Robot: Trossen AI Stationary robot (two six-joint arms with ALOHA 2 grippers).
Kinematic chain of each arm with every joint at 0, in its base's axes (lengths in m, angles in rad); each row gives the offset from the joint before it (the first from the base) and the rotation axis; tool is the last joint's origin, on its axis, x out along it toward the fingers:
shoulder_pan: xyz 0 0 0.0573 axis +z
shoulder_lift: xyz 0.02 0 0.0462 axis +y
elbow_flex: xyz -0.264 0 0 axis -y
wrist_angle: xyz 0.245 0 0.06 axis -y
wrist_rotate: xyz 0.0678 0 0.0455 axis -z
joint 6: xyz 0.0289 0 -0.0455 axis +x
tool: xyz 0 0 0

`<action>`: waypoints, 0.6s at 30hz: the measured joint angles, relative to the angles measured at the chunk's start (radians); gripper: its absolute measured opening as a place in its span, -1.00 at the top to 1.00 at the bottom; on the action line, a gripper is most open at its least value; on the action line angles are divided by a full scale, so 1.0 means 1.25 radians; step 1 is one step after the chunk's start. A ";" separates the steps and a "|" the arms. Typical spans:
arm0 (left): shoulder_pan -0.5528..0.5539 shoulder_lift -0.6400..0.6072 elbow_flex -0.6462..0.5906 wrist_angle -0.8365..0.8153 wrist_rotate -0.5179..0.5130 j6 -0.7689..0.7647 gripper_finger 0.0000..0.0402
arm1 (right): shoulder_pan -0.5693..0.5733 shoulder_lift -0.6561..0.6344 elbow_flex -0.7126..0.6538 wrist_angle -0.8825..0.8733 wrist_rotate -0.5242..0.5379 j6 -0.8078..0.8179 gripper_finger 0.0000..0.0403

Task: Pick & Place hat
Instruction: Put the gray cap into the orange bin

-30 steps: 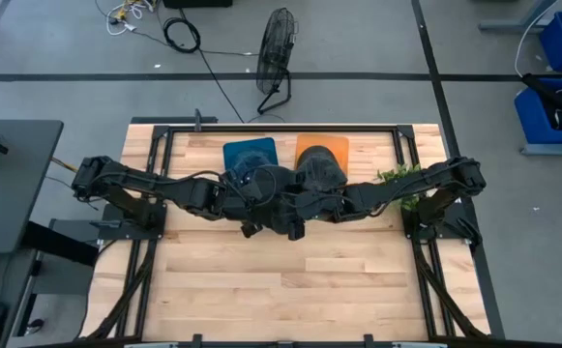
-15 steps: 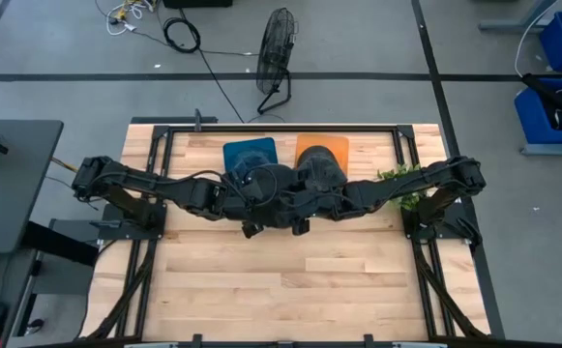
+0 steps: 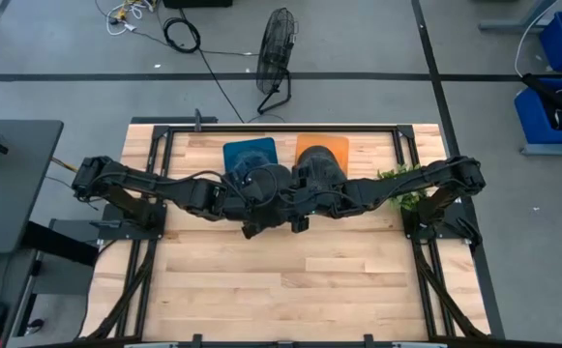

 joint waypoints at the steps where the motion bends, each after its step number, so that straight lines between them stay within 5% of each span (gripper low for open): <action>1: 0.000 0.000 0.000 0.000 -0.002 0.008 0.94 | 0.002 0.000 0.000 -0.002 0.000 0.005 0.96; 13: 0.015 -0.001 0.002 0.003 0.013 0.083 0.57 | 0.021 0.000 0.000 -0.065 -0.010 0.131 0.98; 18: 0.023 -0.002 0.001 -0.005 -0.001 0.084 0.40 | 0.021 -0.002 -0.001 -0.127 0.155 0.134 0.98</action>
